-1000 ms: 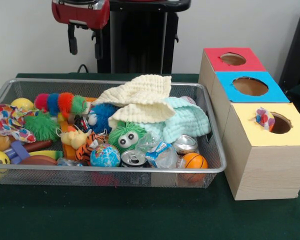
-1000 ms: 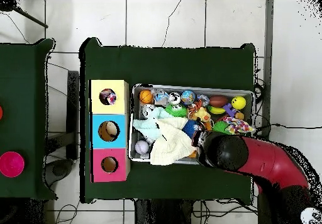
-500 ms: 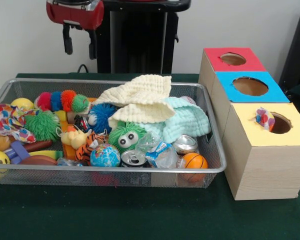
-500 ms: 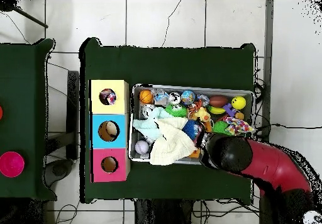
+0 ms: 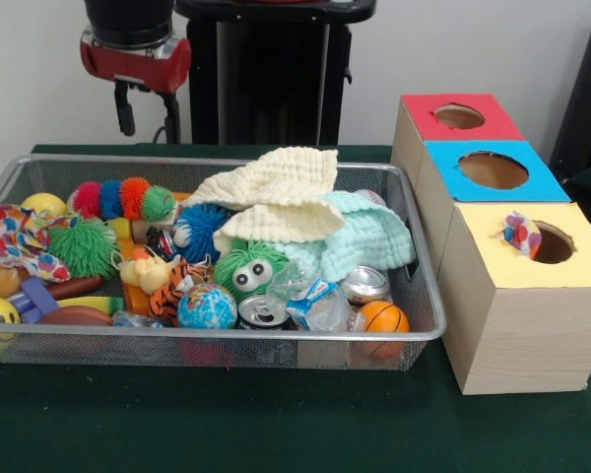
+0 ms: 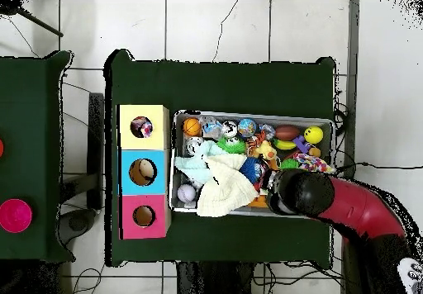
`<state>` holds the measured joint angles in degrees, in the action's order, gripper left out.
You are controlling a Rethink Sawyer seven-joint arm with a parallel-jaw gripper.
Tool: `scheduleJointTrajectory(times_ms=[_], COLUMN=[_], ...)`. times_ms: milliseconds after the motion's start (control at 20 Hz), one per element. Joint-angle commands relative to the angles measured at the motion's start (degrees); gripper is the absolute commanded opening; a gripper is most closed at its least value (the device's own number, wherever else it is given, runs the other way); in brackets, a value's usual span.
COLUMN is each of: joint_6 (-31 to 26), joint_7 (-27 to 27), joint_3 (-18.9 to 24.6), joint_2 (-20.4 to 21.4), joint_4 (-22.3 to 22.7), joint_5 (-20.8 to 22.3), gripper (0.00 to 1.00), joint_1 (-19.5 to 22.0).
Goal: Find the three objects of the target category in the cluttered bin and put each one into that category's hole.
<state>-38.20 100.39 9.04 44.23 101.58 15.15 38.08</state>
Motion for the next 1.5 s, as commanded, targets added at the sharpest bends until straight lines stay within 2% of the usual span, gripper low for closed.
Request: scheduleJointTrajectory(times_ms=[50, 400, 900, 1150, 1500], joint_6=[-2.59, -8.13, -15.75, -15.32, -9.18], joint_7=[0.10, -8.00, -11.74, -10.72, -7.52], joint_3=[1.67, 5.09, 6.17, 6.52, 6.65], joint_2=[-9.21, -15.29, -16.75, -16.95, -18.71], joint_4=[-9.08, -16.88, -24.40, -24.37, -22.76], joint_5=[0.93, 1.35, 2.97, 3.22, 3.96], gripper=[1.00, 1.00, 1.00, 1.00, 1.00], joint_1=[1.93, 5.40, 6.14, 6.26, 5.71])
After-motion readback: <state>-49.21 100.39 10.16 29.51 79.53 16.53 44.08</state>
